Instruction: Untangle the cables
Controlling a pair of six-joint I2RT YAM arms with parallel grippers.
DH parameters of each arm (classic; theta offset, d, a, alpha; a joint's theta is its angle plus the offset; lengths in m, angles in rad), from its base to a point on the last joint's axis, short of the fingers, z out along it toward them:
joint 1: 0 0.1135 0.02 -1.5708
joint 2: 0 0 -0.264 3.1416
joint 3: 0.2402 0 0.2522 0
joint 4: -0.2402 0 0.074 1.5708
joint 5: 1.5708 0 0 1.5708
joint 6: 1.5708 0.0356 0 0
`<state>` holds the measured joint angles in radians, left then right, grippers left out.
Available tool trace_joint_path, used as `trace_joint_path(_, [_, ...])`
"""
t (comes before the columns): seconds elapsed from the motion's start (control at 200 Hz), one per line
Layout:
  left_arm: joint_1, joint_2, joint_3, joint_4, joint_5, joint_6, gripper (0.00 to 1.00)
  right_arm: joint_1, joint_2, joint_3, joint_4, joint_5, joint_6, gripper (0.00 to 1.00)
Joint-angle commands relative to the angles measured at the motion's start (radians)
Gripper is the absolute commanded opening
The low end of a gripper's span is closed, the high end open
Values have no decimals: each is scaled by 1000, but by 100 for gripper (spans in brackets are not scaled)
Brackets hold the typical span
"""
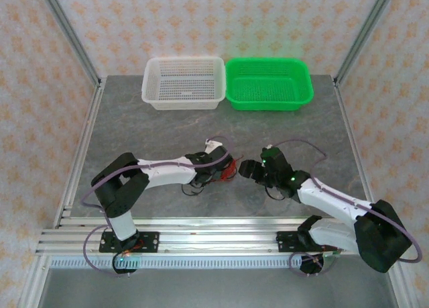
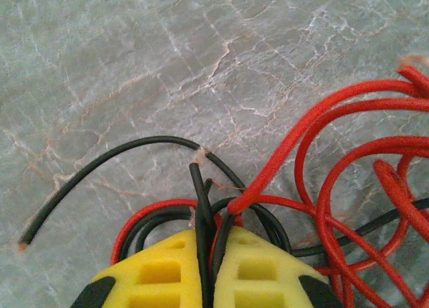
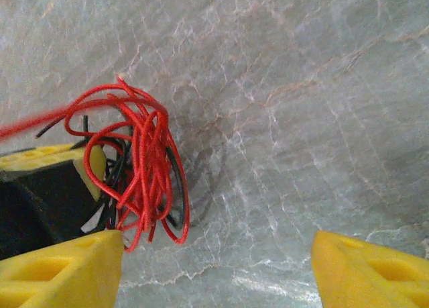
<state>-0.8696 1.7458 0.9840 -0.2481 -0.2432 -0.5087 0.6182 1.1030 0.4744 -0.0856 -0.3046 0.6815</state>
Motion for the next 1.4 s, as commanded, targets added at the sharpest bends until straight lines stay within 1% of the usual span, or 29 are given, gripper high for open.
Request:
trace_joint_path(0.0, [6,-62,-53,35,34,-34,0,0,1,-23,63,-59,73,77])
trace_joint_path(0.105, [3,-148,-104,114,57,-66,0,10,3,-51,117,-77,124,79])
trace_joint_path(0.165, [1,-202,-140,187,79,-71,0,20,8,-65,152,-84,151,80])
trace_joint_path(0.18, [1,-217,-149,204,86,-101,0,21,9,-68,162,-85,157,80])
trace_joint_path(0.265, [-6,-283,-197,292,91,-151,0,34,30,-72,198,-88,181,80])
trace_joint_path(0.395, [-32,-347,-241,368,35,-220,0,49,59,-65,222,-85,203,82])
trace_joint_path(0.571, [-43,-419,-316,444,-44,-305,0,60,58,-70,262,-68,261,91])
trace_joint_path(0.641, [-43,-443,-349,471,-64,-335,0,63,52,-82,291,-68,294,92])
trace_joint_path(0.801, [-43,-477,-401,527,-83,-390,0,69,48,-107,366,-72,372,92])
trace_joint_path(0.911, [-43,-477,-418,553,-85,-428,0,74,49,-128,413,-52,420,92])
trace_joint_path(1.091, [-42,-485,-458,617,-92,-488,0,78,63,-180,547,-24,515,90])
trace_joint_path(1.181, [-42,-486,-462,627,-82,-497,0,82,72,-169,562,-18,510,86])
trace_joint_path(1.256, [-43,-484,-470,644,-69,-506,0,88,118,-149,575,-18,489,84])
trace_joint_path(1.396, [-43,-482,-498,685,-53,-535,0,107,177,-123,612,-24,475,83])
